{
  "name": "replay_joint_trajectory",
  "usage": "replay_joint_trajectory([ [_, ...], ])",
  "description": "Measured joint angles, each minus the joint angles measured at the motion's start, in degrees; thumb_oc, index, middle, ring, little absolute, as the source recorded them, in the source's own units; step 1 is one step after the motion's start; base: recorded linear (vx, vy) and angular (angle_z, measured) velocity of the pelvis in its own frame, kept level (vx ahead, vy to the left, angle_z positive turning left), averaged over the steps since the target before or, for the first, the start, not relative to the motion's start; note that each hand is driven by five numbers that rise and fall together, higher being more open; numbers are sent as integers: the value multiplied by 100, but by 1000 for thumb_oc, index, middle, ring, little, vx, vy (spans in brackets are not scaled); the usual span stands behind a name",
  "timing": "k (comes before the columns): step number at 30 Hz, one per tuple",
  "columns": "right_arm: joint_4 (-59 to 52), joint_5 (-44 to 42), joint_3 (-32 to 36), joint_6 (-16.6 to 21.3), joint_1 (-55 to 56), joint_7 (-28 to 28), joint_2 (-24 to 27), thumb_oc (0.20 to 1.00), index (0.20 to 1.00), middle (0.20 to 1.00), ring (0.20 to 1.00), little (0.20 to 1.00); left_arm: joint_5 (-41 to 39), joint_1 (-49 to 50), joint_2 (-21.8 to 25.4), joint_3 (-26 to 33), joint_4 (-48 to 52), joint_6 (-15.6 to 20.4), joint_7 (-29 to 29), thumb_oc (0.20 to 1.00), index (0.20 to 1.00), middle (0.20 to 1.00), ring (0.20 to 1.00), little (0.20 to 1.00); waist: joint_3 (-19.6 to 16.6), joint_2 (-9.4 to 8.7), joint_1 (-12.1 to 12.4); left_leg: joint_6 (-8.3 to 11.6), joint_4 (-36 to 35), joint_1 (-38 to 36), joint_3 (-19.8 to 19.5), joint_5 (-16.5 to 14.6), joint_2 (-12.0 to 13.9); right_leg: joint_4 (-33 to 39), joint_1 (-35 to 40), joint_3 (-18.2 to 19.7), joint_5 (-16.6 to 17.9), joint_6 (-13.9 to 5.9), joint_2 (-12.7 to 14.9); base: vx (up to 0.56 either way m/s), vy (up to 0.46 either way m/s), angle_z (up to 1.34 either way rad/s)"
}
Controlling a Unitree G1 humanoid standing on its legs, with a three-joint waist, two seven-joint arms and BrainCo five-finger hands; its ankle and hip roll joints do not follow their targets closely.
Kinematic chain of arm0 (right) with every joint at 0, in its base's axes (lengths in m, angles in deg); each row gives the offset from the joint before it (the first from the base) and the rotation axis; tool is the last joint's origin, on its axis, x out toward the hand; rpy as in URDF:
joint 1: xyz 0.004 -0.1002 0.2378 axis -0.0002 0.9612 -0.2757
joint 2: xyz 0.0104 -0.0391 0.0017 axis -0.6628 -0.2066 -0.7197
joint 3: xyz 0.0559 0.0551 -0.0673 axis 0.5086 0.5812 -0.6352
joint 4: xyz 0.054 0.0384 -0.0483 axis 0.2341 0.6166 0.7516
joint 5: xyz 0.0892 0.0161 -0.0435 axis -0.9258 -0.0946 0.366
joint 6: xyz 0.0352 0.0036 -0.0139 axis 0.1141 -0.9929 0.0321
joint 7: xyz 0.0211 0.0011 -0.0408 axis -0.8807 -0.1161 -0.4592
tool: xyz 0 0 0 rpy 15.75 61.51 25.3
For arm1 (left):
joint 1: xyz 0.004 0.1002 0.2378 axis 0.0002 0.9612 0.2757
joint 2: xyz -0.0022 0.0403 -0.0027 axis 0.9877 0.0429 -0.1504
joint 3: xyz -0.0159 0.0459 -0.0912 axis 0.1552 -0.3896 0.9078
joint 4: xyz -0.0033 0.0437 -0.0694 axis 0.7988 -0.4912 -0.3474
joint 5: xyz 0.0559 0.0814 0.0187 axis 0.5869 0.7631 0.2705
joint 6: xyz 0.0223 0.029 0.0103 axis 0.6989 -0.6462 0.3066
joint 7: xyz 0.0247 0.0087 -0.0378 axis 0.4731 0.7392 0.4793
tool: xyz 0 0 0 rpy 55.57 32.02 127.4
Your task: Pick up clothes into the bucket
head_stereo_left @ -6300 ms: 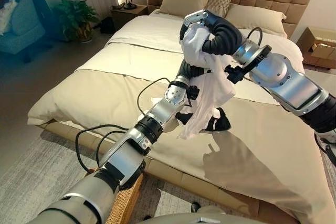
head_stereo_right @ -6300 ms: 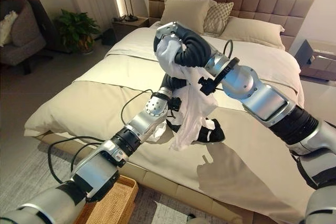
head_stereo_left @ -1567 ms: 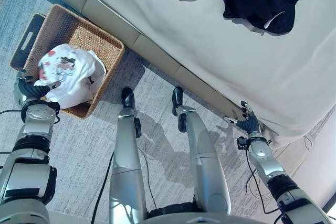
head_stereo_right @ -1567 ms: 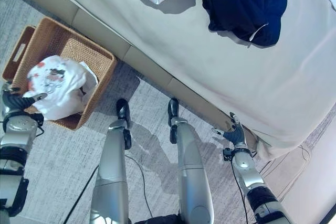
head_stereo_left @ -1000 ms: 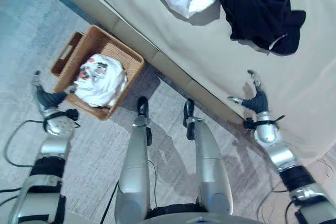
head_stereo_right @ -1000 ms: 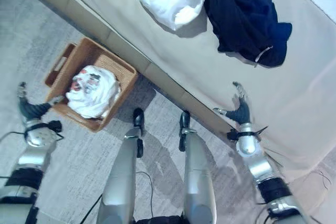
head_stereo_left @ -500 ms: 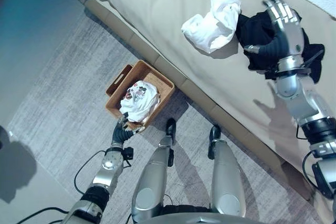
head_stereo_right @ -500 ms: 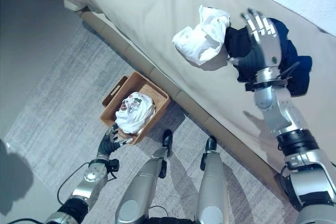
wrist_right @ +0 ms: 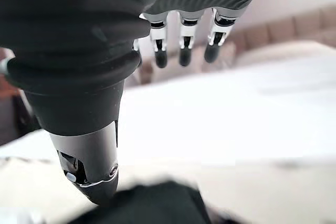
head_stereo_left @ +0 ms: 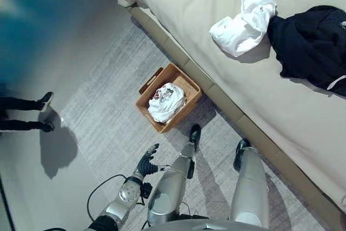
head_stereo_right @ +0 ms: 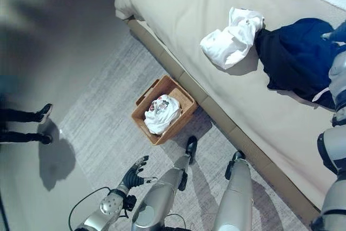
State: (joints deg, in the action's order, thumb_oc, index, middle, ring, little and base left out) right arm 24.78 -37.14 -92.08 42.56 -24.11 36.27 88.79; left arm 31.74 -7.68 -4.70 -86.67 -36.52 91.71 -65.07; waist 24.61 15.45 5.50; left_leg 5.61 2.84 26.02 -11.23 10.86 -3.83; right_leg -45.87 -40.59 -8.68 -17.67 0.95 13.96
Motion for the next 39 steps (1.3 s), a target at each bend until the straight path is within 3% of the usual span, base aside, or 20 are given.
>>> replay_joint_trajectory([
  [5,158,-383,-18,-51,-21,-174,-80,1000,1000,1000,1000,1000,-9,0,-112,-100,82,-52,-30,1000,1000,1000,1000,1000,24,107,-51,-40,25,253,8,-94,-73,-294,-399,73,-179,-6,69,12,-54,4],
  [18,428,-1377,236,-33,48,-781,-355,1000,1000,1000,1000,1000,-81,5,-193,-93,227,-80,195,1000,1000,1000,1000,1000,42,84,10,-33,296,768,26,-60,-260,-556,-932,202,-201,37,221,-8,-5,3],
  [19,424,-1478,243,0,83,-848,-333,743,743,743,743,743,-88,5,-190,-93,267,-98,194,1000,1000,1000,1000,1000,48,75,19,-31,324,784,30,-61,-274,-557,-937,208,-200,36,233,0,0,0],
  [20,424,-1517,243,12,87,-892,-323,542,542,542,542,542,-104,7,-189,-92,304,-101,194,1000,1000,1000,1000,1000,50,73,19,-31,352,801,30,-62,-282,-559,-940,209,-200,36,235,0,0,0],
  [21,402,-1609,240,70,83,-958,-293,435,435,435,435,435,-192,6,-189,-90,396,-99,191,1000,1000,1000,1000,1000,51,71,16,-15,410,847,30,-75,-291,-559,-959,216,-200,36,236,0,0,0],
  [22,298,-1661,233,110,84,-1023,-241,200,200,200,200,200,-222,1,-188,-80,473,-100,189,1000,1000,1000,1000,1000,57,64,18,8,444,875,43,-93,-292,-564,-984,226,-201,35,234,-13,14,-4],
  [31,-96,-1839,28,251,67,-1263,-269,200,200,200,200,200,-296,-36,-190,-46,537,-57,202,1000,1000,1000,1000,1000,139,-49,6,67,633,912,168,-169,-266,-590,-989,325,-190,4,178,-11,5,-4],
  [39,-976,-1912,40,280,-23,-579,-251,200,200,200,200,200,-293,-231,-159,253,528,10,403,1000,1000,1000,1000,1000,252,-208,-36,94,741,856,216,-200,-123,-301,-805,337,79,-54,-27,-35,47,-12],
])
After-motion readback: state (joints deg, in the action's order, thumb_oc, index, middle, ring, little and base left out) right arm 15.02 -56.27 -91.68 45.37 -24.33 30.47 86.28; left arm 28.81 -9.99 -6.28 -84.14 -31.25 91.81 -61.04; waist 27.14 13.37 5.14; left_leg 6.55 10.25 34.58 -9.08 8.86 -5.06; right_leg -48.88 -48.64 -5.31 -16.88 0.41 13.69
